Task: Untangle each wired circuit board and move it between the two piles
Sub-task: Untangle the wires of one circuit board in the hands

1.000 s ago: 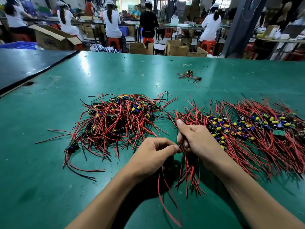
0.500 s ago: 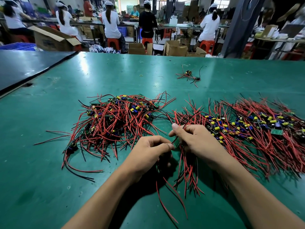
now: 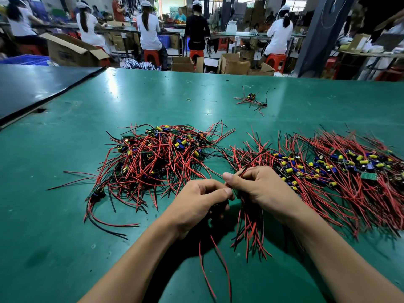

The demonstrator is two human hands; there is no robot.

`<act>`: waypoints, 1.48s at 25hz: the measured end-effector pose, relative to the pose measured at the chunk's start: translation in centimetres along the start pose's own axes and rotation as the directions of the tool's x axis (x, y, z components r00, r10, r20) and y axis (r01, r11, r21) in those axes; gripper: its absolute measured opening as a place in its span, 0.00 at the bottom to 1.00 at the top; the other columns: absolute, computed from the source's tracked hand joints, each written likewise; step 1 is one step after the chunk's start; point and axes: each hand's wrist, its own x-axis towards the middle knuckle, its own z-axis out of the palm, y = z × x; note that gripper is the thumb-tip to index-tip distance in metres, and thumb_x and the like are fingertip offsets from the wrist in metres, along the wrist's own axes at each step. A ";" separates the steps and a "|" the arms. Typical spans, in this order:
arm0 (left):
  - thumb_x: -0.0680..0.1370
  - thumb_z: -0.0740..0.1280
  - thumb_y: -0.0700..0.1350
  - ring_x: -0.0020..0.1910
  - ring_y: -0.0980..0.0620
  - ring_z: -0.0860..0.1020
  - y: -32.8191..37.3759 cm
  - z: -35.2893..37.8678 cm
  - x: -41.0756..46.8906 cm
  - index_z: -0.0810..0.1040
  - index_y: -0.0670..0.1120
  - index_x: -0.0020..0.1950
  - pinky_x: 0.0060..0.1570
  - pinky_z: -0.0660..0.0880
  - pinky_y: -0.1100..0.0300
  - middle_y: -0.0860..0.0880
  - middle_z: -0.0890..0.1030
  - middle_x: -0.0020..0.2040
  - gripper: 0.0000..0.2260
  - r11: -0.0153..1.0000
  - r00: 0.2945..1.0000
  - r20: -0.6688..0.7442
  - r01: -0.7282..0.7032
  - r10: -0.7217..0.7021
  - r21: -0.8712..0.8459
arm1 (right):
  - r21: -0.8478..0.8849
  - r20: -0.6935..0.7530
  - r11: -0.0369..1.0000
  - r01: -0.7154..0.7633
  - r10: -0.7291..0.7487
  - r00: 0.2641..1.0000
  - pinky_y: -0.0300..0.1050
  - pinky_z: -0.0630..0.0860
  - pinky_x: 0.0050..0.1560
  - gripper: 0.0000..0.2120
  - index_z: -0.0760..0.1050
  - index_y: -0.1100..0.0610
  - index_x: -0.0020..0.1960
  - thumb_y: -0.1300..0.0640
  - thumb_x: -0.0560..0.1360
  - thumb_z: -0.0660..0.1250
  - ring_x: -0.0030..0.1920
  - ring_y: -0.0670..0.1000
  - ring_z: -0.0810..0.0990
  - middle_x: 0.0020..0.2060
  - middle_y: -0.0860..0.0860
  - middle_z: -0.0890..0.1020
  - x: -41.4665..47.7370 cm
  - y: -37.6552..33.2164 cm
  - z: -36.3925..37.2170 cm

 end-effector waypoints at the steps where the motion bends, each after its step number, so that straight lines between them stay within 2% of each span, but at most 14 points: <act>1: 0.78 0.67 0.39 0.28 0.51 0.73 0.0 0.0 0.0 0.80 0.38 0.43 0.30 0.71 0.64 0.46 0.79 0.31 0.06 1.000 1.000 0.011 -0.013 0.013 0.010 | 0.007 -0.028 1.000 0.004 -0.004 1.000 0.39 0.64 0.30 0.22 0.84 0.58 0.38 0.38 0.71 0.72 0.28 0.50 0.69 0.26 0.57 0.75 0.1 0.1 0.0; 5: 0.78 0.67 0.38 0.28 0.51 0.73 -0.1 0.0 0.1 0.79 0.35 0.45 0.32 0.71 0.64 0.45 0.78 0.32 0.07 0.998 0.998 0.041 -0.055 0.054 0.040 | -0.005 -0.219 1.000 0.021 -0.021 0.975 0.33 0.65 0.24 0.20 0.86 0.56 0.39 0.39 0.73 0.70 0.23 0.43 0.69 0.26 0.47 0.77 0.3 0.2 -0.2; 8: 0.78 0.68 0.39 0.30 0.51 0.72 -0.2 0.1 0.1 0.80 0.34 0.46 0.32 0.71 0.64 0.45 0.78 0.33 0.08 0.997 0.997 0.047 -0.057 0.055 0.052 | 0.186 -0.299 0.983 0.006 0.051 0.953 0.34 0.60 0.21 0.21 0.84 0.58 0.39 0.42 0.77 0.68 0.21 0.44 0.65 0.26 0.47 0.74 0.6 0.1 -0.2; 12: 0.78 0.68 0.40 0.29 0.52 0.72 -0.2 0.0 0.2 0.80 0.33 0.46 0.32 0.71 0.64 0.46 0.77 0.32 0.09 0.997 0.998 0.055 -0.042 0.039 0.068 | 0.511 -0.143 0.847 -0.146 0.251 0.957 0.33 0.55 0.19 0.25 0.80 0.56 0.32 0.44 0.82 0.62 0.18 0.43 0.59 0.24 0.47 0.68 0.7 -0.6 -0.4; 14: 0.77 0.69 0.39 0.29 0.52 0.72 -0.2 0.0 0.1 0.81 0.34 0.45 0.32 0.70 0.64 0.46 0.77 0.31 0.08 0.996 0.998 0.062 -0.034 0.029 0.078 | 0.579 -0.050 0.782 -0.232 0.318 0.947 0.32 0.54 0.17 0.25 0.76 0.55 0.29 0.45 0.81 0.63 0.17 0.43 0.58 0.23 0.47 0.66 0.5 -0.7 -0.5; 17: 0.77 0.69 0.40 0.28 0.52 0.73 -0.4 0.1 0.0 0.82 0.37 0.43 0.31 0.70 0.63 0.48 0.77 0.30 0.07 0.996 0.999 0.036 -0.009 0.005 0.091 | 0.498 -0.053 0.829 -0.255 0.323 0.945 0.32 0.54 0.18 0.23 0.75 0.54 0.30 0.43 0.80 0.64 0.17 0.43 0.59 0.22 0.47 0.64 0.5 -0.5 -0.4; 20: 0.78 0.68 0.40 0.26 0.51 0.73 -0.5 0.2 0.1 0.82 0.39 0.43 0.28 0.70 0.63 0.47 0.76 0.29 0.07 0.999 0.999 -0.036 0.005 -0.003 0.052 | 0.371 -0.079 0.913 -0.170 0.214 0.974 0.34 0.57 0.20 0.21 0.79 0.57 0.38 0.40 0.77 0.65 0.20 0.44 0.61 0.25 0.48 0.67 0.4 -0.2 0.2; 25: 0.79 0.67 0.39 0.25 0.52 0.74 -0.4 0.3 0.2 0.82 0.41 0.41 0.28 0.71 0.63 0.48 0.77 0.28 0.08 0.998 0.997 -0.070 -0.017 0.020 0.052 | 0.029 0.008 0.999 -0.029 0.029 1.000 0.33 0.69 0.28 0.16 0.85 0.57 0.45 0.47 0.81 0.65 0.28 0.42 0.76 0.30 0.48 0.82 0.0 0.4 1.7; 27: 0.78 0.68 0.39 0.26 0.51 0.73 -0.3 0.2 0.1 0.81 0.37 0.42 0.29 0.71 0.63 0.47 0.77 0.29 0.08 0.994 0.998 -0.052 -0.025 0.030 0.102 | -0.010 -0.016 0.998 -0.057 0.057 0.998 0.37 0.67 0.28 0.16 0.85 0.56 0.45 0.47 0.82 0.65 0.27 0.44 0.74 0.28 0.47 0.80 0.1 0.2 1.0; 29: 0.78 0.68 0.39 0.27 0.50 0.73 -0.3 0.2 0.1 0.80 0.35 0.43 0.29 0.70 0.62 0.45 0.76 0.30 0.08 0.991 0.999 -0.029 -0.027 0.031 0.134 | -0.082 -0.042 0.995 -0.063 0.060 0.997 0.41 0.63 0.29 0.16 0.85 0.51 0.41 0.47 0.82 0.65 0.26 0.46 0.69 0.30 0.50 0.80 0.2 0.0 0.1; 31: 0.78 0.68 0.40 0.28 0.49 0.73 -0.2 0.1 0.1 0.80 0.36 0.43 0.30 0.70 0.61 0.44 0.75 0.31 0.08 0.989 1.000 -0.004 -0.018 0.019 0.145 | -0.194 -0.087 0.981 -0.011 -0.006 0.996 0.43 0.65 0.33 0.16 0.85 0.47 0.38 0.47 0.81 0.65 0.28 0.46 0.69 0.34 0.53 0.83 0.2 0.0 -0.5; 32: 0.78 0.68 0.40 0.28 0.49 0.73 -0.1 0.0 0.1 0.80 0.36 0.43 0.30 0.70 0.61 0.44 0.75 0.31 0.08 0.990 1.000 0.008 -0.013 0.012 0.142 | -0.229 -0.129 0.973 0.028 -0.059 0.990 0.41 0.67 0.34 0.14 0.86 0.49 0.40 0.47 0.81 0.67 0.29 0.43 0.72 0.32 0.46 0.82 0.2 0.0 -0.8; 34: 0.78 0.68 0.40 0.28 0.49 0.73 -0.1 -0.1 0.1 0.81 0.37 0.43 0.30 0.69 0.61 0.43 0.75 0.31 0.07 0.992 1.000 0.027 -0.001 -0.002 0.129 | -0.272 -0.248 0.958 0.088 -0.158 0.956 0.28 0.69 0.38 0.11 0.87 0.54 0.45 0.51 0.80 0.69 0.33 0.34 0.78 0.30 0.35 0.81 0.5 0.1 -1.4; 37: 0.78 0.68 0.40 0.28 0.50 0.72 -0.1 -0.1 0.1 0.81 0.38 0.42 0.30 0.70 0.62 0.44 0.75 0.31 0.07 0.994 0.999 0.048 -0.003 -0.002 0.114 | -0.334 -0.393 0.934 0.129 -0.262 0.881 0.28 0.69 0.40 0.10 0.85 0.53 0.42 0.51 0.79 0.70 0.34 0.33 0.77 0.29 0.34 0.81 0.8 0.4 -1.7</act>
